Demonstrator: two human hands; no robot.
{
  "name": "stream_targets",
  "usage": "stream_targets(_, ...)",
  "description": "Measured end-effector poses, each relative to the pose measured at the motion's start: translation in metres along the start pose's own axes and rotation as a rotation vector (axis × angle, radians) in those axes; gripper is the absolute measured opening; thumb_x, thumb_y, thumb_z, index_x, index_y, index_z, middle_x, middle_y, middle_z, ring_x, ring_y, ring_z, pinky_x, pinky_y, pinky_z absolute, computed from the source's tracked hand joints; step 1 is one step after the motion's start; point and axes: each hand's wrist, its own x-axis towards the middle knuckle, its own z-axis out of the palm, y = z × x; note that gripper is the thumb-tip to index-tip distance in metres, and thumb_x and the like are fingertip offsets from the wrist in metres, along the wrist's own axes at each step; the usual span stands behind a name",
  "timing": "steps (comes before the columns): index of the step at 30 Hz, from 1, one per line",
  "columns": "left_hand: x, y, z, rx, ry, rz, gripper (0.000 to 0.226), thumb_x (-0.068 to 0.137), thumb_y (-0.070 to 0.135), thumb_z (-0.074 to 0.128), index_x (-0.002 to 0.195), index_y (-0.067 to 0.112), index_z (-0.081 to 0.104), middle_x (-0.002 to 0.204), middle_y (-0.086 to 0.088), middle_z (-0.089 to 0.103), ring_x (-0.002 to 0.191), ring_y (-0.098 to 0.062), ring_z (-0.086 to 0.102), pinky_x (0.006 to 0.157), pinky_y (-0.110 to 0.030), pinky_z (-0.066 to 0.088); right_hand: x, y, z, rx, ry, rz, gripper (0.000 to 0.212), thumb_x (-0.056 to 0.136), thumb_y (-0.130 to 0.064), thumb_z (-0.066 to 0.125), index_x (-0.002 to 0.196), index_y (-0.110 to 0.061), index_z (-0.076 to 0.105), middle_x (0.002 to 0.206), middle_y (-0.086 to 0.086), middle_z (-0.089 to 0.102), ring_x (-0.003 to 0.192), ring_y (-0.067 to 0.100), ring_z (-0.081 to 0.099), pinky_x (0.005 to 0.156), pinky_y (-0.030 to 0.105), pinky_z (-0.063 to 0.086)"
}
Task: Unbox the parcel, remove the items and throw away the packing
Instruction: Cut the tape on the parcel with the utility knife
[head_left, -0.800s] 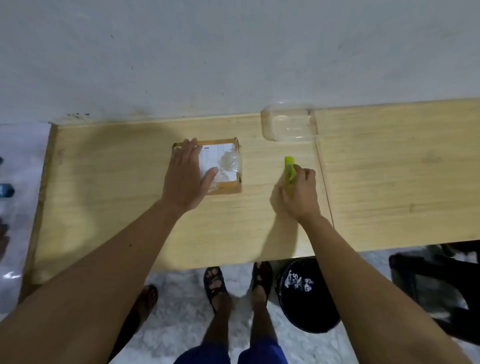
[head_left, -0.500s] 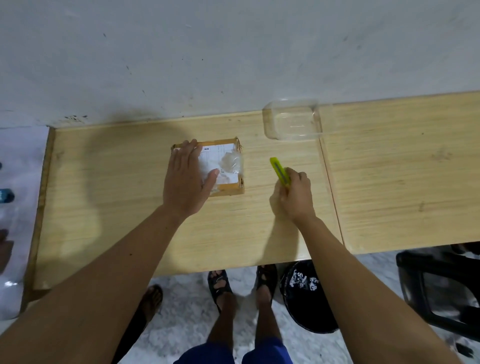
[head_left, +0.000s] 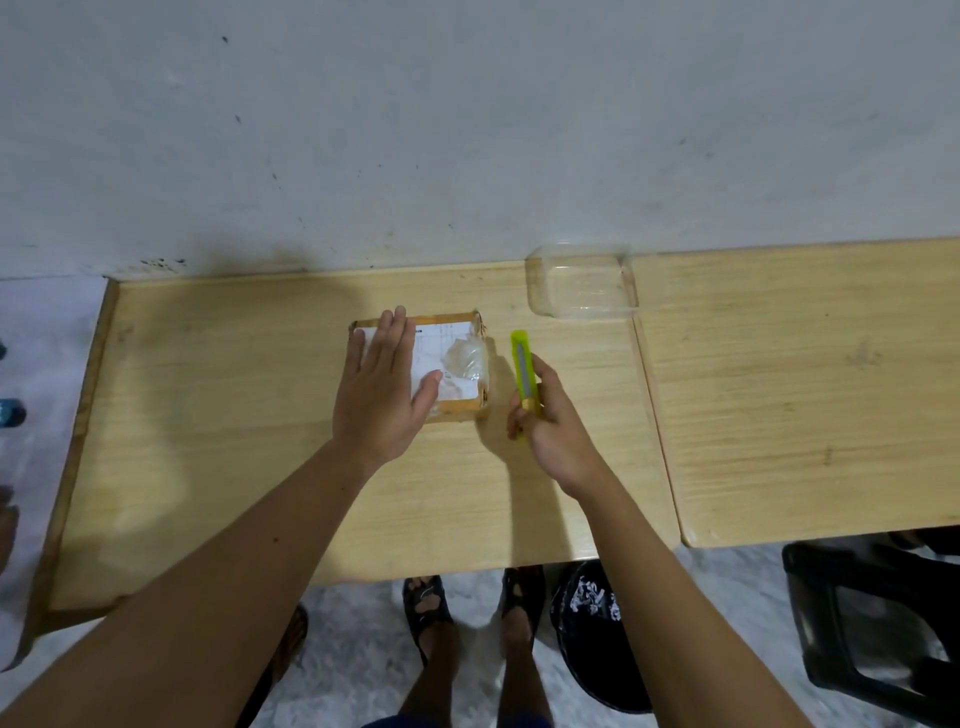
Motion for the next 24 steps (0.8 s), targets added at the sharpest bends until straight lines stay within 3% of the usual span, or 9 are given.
stream_targets(4, 0.002, 0.005, 0.001, -0.026, -0.028, -0.055, 0.072, 0.105, 0.049, 0.035, 0.158, 0.000, 0.031, 0.169, -0.014, 0.026, 0.160, -0.026, 0.018, 0.129, -0.051, 0.010, -0.007, 0.004, 0.003, -0.135, 0.124, -0.039, 0.039, 0.106, -0.015, 0.048, 0.137, -0.038, 0.049, 0.073, -0.010, 0.060, 0.059, 0.014, 0.054, 0.061, 0.037, 0.051)
stream_targets(6, 0.003, 0.008, 0.000, -0.019, -0.043, -0.076, 0.073, 0.105, 0.049, 0.033, 0.158, -0.001, 0.031, 0.170, -0.014, 0.025, 0.160, -0.026, 0.017, 0.130, -0.050, 0.010, -0.009, 0.003, 0.004, -0.263, 0.213, -0.065, 0.031, 0.103, -0.023, 0.053, 0.132, -0.035, 0.056, 0.074, -0.009, 0.063, 0.061, 0.007, 0.056, 0.066, 0.039, 0.054)
stream_targets(10, 0.003, 0.011, -0.001, 0.005, -0.081, -0.093, 0.075, 0.106, 0.052, 0.025, 0.160, 0.000, 0.028, 0.171, -0.013, 0.023, 0.160, -0.025, 0.014, 0.130, -0.048, 0.008, -0.016, -0.009, 0.009, -0.415, 0.271, -0.130, 0.034, 0.103, -0.022, 0.056, 0.136, -0.028, 0.059, 0.075, -0.013, 0.062, 0.068, -0.006, 0.057, 0.061, 0.010, 0.043)
stream_targets(12, 0.003, 0.009, -0.002, -0.018, -0.095, -0.093, 0.075, 0.106, 0.054, 0.023, 0.161, 0.003, 0.025, 0.172, -0.011, 0.020, 0.161, -0.023, 0.012, 0.130, -0.048, 0.007, -0.015, -0.014, 0.012, -0.446, 0.261, -0.122, 0.037, 0.103, -0.023, 0.056, 0.139, -0.032, 0.058, 0.070, -0.014, 0.060, 0.064, -0.005, 0.057, 0.060, 0.006, 0.042)
stream_targets(14, 0.004, 0.006, -0.005, -0.066, -0.103, -0.091, 0.075, 0.106, 0.055, 0.024, 0.161, 0.004, 0.026, 0.172, -0.010, 0.020, 0.161, -0.023, 0.012, 0.130, -0.047, 0.007, -0.011, -0.016, 0.014, -0.467, 0.254, -0.108, 0.039, 0.103, -0.026, 0.054, 0.140, -0.036, 0.059, 0.068, -0.016, 0.060, 0.059, 0.001, 0.059, 0.065, 0.012, 0.050)
stream_targets(16, 0.006, 0.001, -0.007, -0.129, -0.112, -0.079, 0.076, 0.104, 0.056, 0.029, 0.160, 0.005, 0.028, 0.171, -0.009, 0.022, 0.161, -0.023, 0.012, 0.130, -0.045, 0.007, -0.007, -0.019, 0.016, -0.465, 0.245, -0.102, 0.038, 0.102, -0.028, 0.053, 0.138, -0.037, 0.060, 0.066, -0.015, 0.059, 0.053, 0.005, 0.059, 0.068, 0.029, 0.057)
stream_targets(18, 0.007, -0.003, -0.009, -0.205, -0.120, -0.066, 0.076, 0.103, 0.056, 0.037, 0.160, 0.005, 0.030, 0.171, -0.009, 0.023, 0.160, -0.024, 0.014, 0.130, -0.044, 0.007, -0.005, -0.022, 0.018, -0.457, 0.255, -0.121, 0.037, 0.102, -0.026, 0.054, 0.137, -0.034, 0.061, 0.069, -0.017, 0.059, 0.059, 0.001, 0.059, 0.065, 0.023, 0.051)
stream_targets(20, 0.011, -0.007, -0.011, -0.275, -0.123, -0.073, 0.078, 0.100, 0.054, 0.051, 0.158, 0.005, 0.035, 0.168, -0.009, 0.030, 0.159, -0.025, 0.021, 0.129, -0.045, 0.013, -0.006, -0.024, 0.016, -0.453, 0.274, -0.146, 0.035, 0.102, -0.023, 0.055, 0.136, -0.032, 0.063, 0.074, -0.018, 0.062, 0.066, -0.005, 0.058, 0.061, 0.010, 0.042)
stream_targets(24, 0.026, -0.020, -0.015, -0.302, -0.103, -0.051, 0.091, 0.082, 0.069, 0.058, 0.146, 0.005, 0.052, 0.151, -0.011, 0.054, 0.140, -0.031, 0.050, 0.118, -0.050, 0.036, -0.008, -0.026, 0.012, -0.424, 0.272, -0.157, 0.034, 0.102, -0.021, 0.057, 0.133, -0.030, 0.065, 0.077, -0.012, 0.065, 0.065, -0.001, 0.056, 0.060, 0.009, 0.044)
